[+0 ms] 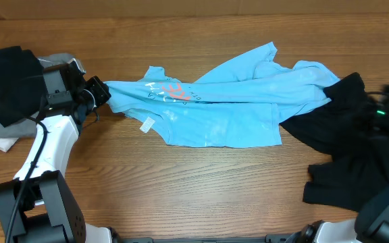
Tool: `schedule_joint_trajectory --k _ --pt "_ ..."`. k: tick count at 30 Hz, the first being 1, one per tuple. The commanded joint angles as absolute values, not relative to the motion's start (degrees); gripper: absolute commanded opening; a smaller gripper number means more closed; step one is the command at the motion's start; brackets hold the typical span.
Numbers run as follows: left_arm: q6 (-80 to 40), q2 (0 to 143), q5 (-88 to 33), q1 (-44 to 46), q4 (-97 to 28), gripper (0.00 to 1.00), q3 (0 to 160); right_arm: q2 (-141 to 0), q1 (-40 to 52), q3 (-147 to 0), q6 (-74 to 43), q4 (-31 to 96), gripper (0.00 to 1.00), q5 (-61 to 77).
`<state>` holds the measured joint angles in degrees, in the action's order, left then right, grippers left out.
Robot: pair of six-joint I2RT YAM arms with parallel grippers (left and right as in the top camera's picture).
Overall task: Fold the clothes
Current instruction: 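Pull the T-shirt apart with both grippers to stretch it flat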
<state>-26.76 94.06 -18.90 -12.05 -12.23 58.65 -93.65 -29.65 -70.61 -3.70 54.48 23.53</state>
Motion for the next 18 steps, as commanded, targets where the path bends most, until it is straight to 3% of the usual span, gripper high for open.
schedule_joint_trajectory --k 1,8,15,18 --pt "-25.47 92.33 -19.29 -12.25 -12.19 0.09 59.53 -96.01 -21.58 -68.18 2.2 53.23 0.04 20.84" --pt "-25.47 92.33 -19.31 -12.25 -12.16 0.09 59.53 -104.57 -12.16 -67.7 2.11 48.23 0.04 12.84" --pt "-25.47 92.33 -19.31 -12.25 -12.19 0.09 59.53 -111.59 -11.55 -67.7 1.52 39.05 0.04 10.52" --pt "-25.21 92.33 -19.29 -12.25 -12.19 0.07 59.53 -113.14 -12.21 -67.7 -3.29 33.26 0.04 2.26"
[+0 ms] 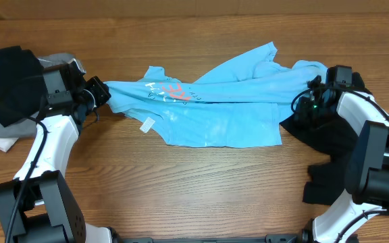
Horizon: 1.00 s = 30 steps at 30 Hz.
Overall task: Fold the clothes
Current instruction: 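Pull the T-shirt apart with both grippers to stretch it flat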
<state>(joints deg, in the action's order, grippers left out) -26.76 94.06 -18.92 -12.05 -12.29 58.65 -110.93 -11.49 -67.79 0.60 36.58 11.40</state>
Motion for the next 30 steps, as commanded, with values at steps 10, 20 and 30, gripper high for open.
schedule_joint_trajectory --k 10,20,30 --pt "-21.12 92.01 -14.59 -14.9 -14.81 0.04 60.6 -113.27 -27.77 -71.07 -17.21 22.94 0.04 -9.37" --pt "-21.15 92.01 -14.59 -15.35 -16.1 0.04 60.97 -113.27 -48.34 -72.14 -25.54 22.74 0.13 4.91" --pt "-21.1 92.03 -14.63 -15.35 -18.04 0.06 60.97 -111.04 -45.32 -76.75 -14.44 28.77 0.27 31.88"
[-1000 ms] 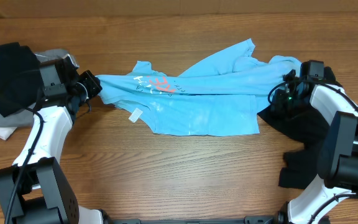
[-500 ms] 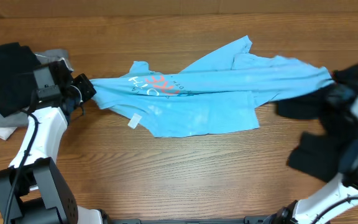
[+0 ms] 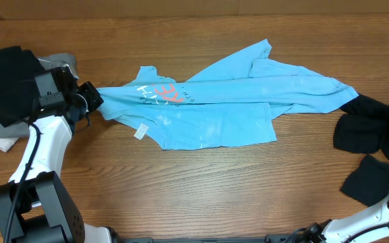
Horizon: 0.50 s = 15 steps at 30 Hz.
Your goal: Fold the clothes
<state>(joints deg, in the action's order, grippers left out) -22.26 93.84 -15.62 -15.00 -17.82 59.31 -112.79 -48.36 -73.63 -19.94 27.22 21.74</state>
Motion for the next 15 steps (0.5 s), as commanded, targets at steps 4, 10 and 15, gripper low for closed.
schedule_joint_trajectory --k 4,10,15 --pt "-20.51 92.01 -14.63 -15.35 -18.37 0.06 60.97 -108.84 -40.32 -77.28 -7.81 33.04 0.27 31.53" --pt "-20.53 92.01 -14.63 -15.35 -18.5 0.06 60.97 -111.59 -33.58 -77.21 -6.74 39.83 0.26 16.78" --pt "-20.53 92.01 -14.63 -15.35 -18.81 0.06 60.97 -116.53 -30.48 -77.21 -2.57 39.24 0.23 11.9"
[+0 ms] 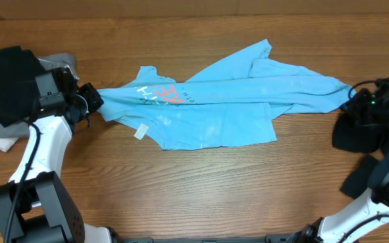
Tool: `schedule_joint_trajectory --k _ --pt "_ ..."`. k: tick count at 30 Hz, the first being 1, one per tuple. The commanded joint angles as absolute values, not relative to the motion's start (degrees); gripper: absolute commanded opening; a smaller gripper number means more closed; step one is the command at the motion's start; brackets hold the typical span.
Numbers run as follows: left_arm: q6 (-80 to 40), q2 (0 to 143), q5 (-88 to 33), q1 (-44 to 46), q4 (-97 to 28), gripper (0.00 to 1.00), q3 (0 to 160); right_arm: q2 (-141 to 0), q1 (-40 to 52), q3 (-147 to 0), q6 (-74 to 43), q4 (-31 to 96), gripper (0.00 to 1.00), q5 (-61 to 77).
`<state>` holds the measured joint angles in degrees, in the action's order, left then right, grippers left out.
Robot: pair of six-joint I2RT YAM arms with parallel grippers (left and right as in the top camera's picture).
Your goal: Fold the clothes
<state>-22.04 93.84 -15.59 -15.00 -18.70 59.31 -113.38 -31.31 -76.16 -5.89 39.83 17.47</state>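
A light blue T-shirt (215,108) lies crumpled and stretched across the middle of the table, its orange and white print (162,93) near the left end. My left gripper (93,103) is shut on the shirt's left end. My right gripper (356,101) sits just right of the shirt's pointed right tip (343,89), above a black garment (360,133). Its jaws are too dark and small to read.
A second black piece (365,181) lies at the front right. At the far left there is a pile with a black garment (2,81) over grey cloth and white cloth (2,143). The wooden table (194,189) runs along the front.
My right arm, which was at the far right edge, now has its gripper beside the blue shirt's right tip. The shirt, the left gripper and the black clothes lie as before.
At first my left gripper held the shirt's left end, and black clothes lay against its right end. Then my right gripper was at those black clothes. Later they lay further right, clear of the shirt, which had shifted left and stretched. Now my right gripper is back by the tip.
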Motion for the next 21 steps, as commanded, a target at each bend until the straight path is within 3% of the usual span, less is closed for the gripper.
schedule_joint_trajectory --k 1,4,10,13,21 --pt "-20.53 92.01 -14.63 -15.35 -18.9 0.06 60.97 -117.67 -30.22 -77.21 -2.52 38.59 0.21 10.85" --pt "-20.53 92.01 -14.66 -15.35 -19.29 0.06 60.97 -120.09 -30.22 -77.21 -2.55 35.66 0.17 8.69" --pt "-20.62 92.01 -15.11 -15.35 -19.51 0.07 60.97 -120.66 -31.42 -78.13 -2.59 24.71 0.18 0.97" --pt "-20.78 92.03 -15.29 -15.33 -19.73 0.07 60.97 -120.66 -32.69 -80.66 -5.32 21.91 0.29 -6.2" --pt "-20.78 92.03 -15.31 -15.33 -21.02 0.11 60.97 -120.66 -39.24 -90.15 -19.46 23.97 0.41 -10.66"
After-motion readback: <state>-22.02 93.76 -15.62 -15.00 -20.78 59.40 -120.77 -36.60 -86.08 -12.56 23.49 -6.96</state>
